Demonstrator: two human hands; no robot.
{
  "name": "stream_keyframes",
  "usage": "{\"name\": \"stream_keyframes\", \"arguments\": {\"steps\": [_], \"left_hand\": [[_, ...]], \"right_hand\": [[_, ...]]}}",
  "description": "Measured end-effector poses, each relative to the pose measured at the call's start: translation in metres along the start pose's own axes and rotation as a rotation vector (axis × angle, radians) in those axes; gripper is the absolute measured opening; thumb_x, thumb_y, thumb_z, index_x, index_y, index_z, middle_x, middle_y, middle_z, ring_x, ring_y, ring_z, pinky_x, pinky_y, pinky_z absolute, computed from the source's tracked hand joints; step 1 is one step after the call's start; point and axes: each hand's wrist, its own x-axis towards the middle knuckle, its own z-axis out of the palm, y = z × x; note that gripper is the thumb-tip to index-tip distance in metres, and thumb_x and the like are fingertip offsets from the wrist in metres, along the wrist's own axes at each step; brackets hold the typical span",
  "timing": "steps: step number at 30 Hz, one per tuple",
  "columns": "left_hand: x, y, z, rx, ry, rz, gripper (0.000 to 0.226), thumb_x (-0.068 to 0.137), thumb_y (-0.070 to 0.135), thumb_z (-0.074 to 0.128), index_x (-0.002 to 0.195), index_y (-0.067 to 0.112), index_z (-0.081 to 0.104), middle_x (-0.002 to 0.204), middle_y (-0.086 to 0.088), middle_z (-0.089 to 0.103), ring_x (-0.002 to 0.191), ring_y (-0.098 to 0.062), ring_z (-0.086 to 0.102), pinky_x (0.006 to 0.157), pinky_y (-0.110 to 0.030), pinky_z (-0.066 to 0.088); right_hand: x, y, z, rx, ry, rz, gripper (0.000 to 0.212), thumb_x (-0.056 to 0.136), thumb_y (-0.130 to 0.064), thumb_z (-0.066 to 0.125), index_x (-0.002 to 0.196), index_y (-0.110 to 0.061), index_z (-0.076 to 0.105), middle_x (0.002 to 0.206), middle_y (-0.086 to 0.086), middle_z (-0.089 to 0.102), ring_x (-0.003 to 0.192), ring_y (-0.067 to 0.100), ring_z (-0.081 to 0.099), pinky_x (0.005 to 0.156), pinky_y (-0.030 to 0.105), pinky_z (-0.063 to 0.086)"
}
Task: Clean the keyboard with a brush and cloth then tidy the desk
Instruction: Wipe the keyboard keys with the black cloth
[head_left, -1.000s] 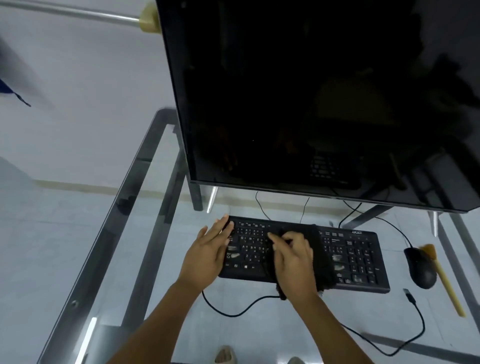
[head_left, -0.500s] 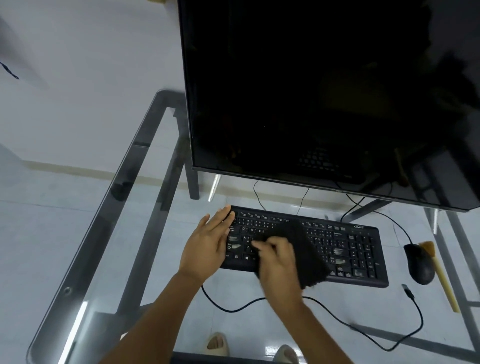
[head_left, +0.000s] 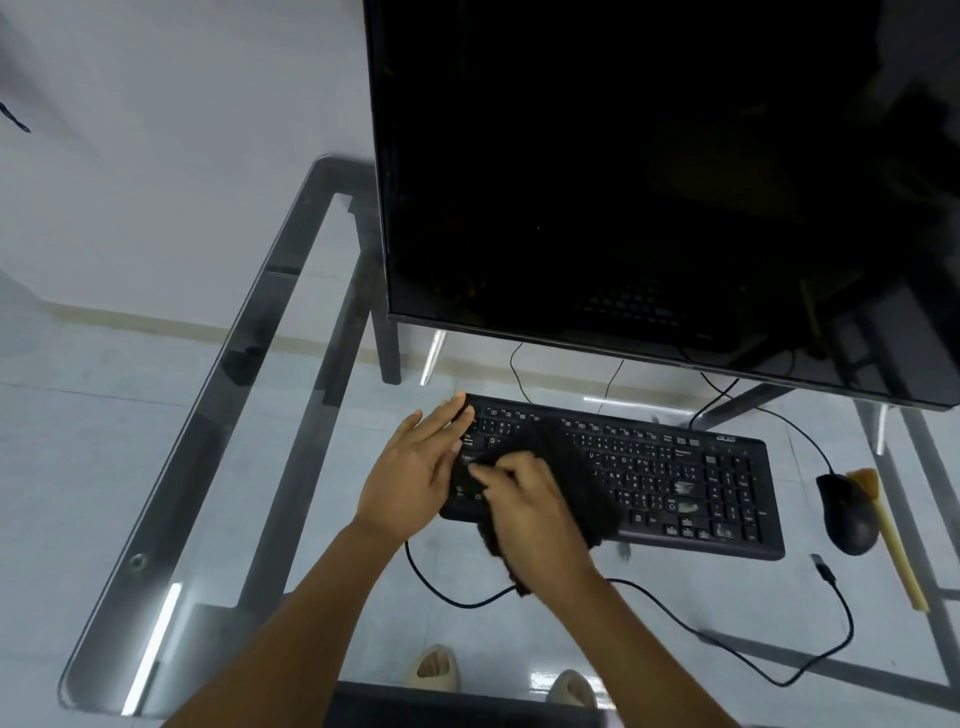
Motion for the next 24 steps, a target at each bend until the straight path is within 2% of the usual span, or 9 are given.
{"name": "stream_keyframes", "arguments": {"steps": [4,8,10,13,14,17,19,22,24], "left_hand": [[-0.001,-0.002,-0.001,-0.021,-0.022,-0.011,0.048,0.098,0.032,0.028,0.142,0.021,0.043,0.152,0.011,0.032,0.136,-0.005,0.036,0.118,-0.034,0.020],[-0.001,-0.002,0.000,-0.012,-0.025,-0.006,0.047,0.099,0.030,0.029,0.142,0.020,0.043,0.153,0.010,0.032,0.137,-0.005,0.034,0.117,-0.034,0.019],[-0.001,-0.001,-0.001,-0.010,-0.037,-0.001,0.047,0.099,0.031,0.028,0.143,0.021,0.042,0.153,0.011,0.030,0.137,-0.004,0.033,0.117,-0.034,0.020],[-0.001,0.000,-0.002,0.003,-0.041,-0.022,0.048,0.099,0.033,0.026,0.144,0.025,0.040,0.153,0.016,0.027,0.137,-0.002,0.031,0.118,-0.032,0.018],[-0.001,0.000,-0.002,0.006,-0.036,-0.026,0.048,0.099,0.033,0.026,0.144,0.025,0.040,0.154,0.016,0.027,0.137,-0.003,0.031,0.118,-0.033,0.018],[-0.002,-0.002,0.000,0.011,-0.029,-0.008,0.047,0.099,0.030,0.028,0.144,0.023,0.040,0.154,0.013,0.028,0.138,-0.004,0.032,0.116,-0.039,0.023],[-0.005,-0.004,0.001,0.017,-0.035,-0.010,0.046,0.100,0.031,0.028,0.145,0.025,0.038,0.155,0.013,0.026,0.138,-0.009,0.033,0.114,-0.042,0.027],[-0.006,-0.001,0.000,0.056,-0.033,-0.078,0.050,0.099,0.041,0.023,0.148,0.034,0.026,0.157,0.017,0.017,0.137,-0.015,0.033,0.112,-0.034,0.031],[-0.006,0.003,0.001,0.102,-0.032,-0.097,0.050,0.099,0.042,0.019,0.149,0.035,0.017,0.156,0.018,0.013,0.140,-0.005,0.022,0.115,-0.022,0.015]], "right_hand": [[-0.001,0.020,-0.006,-0.070,0.197,0.108,0.022,0.092,-0.014,0.058,0.110,-0.009,0.071,0.103,0.010,0.058,0.091,0.025,0.057,0.080,0.041,0.055],[-0.013,-0.011,0.010,0.053,-0.068,-0.059,0.046,0.091,-0.067,0.032,0.094,-0.037,0.067,0.103,-0.002,0.063,0.097,0.013,0.057,0.089,0.028,0.047],[-0.012,0.005,-0.001,-0.144,0.022,-0.068,0.043,0.081,-0.076,0.042,0.085,-0.040,0.065,0.095,-0.010,0.064,0.090,0.006,0.059,0.085,0.025,0.050],[-0.012,0.032,-0.014,-0.098,0.146,0.138,0.032,0.091,-0.049,0.056,0.099,-0.023,0.073,0.094,-0.002,0.060,0.084,0.009,0.055,0.081,0.011,0.044],[-0.015,0.029,-0.012,-0.066,0.149,0.150,0.029,0.090,-0.042,0.059,0.099,-0.018,0.073,0.093,0.003,0.058,0.082,0.014,0.053,0.079,0.012,0.044],[-0.017,-0.007,-0.001,0.022,-0.044,0.076,0.027,0.080,-0.052,0.064,0.081,-0.025,0.061,0.084,-0.001,0.057,0.079,0.018,0.053,0.073,0.035,0.048],[-0.019,-0.010,0.000,-0.009,-0.097,-0.050,0.026,0.083,-0.046,0.065,0.077,-0.022,0.056,0.085,-0.001,0.057,0.078,0.013,0.056,0.070,0.033,0.049],[-0.015,0.019,-0.016,-0.033,0.019,0.125,0.004,0.087,-0.026,0.070,0.088,-0.030,0.069,0.090,0.003,0.062,0.077,0.013,0.061,0.071,0.033,0.057],[-0.017,0.035,-0.021,-0.072,0.175,0.240,0.015,0.088,-0.020,0.067,0.102,-0.021,0.073,0.095,0.006,0.061,0.081,0.019,0.060,0.076,0.041,0.057]]}}
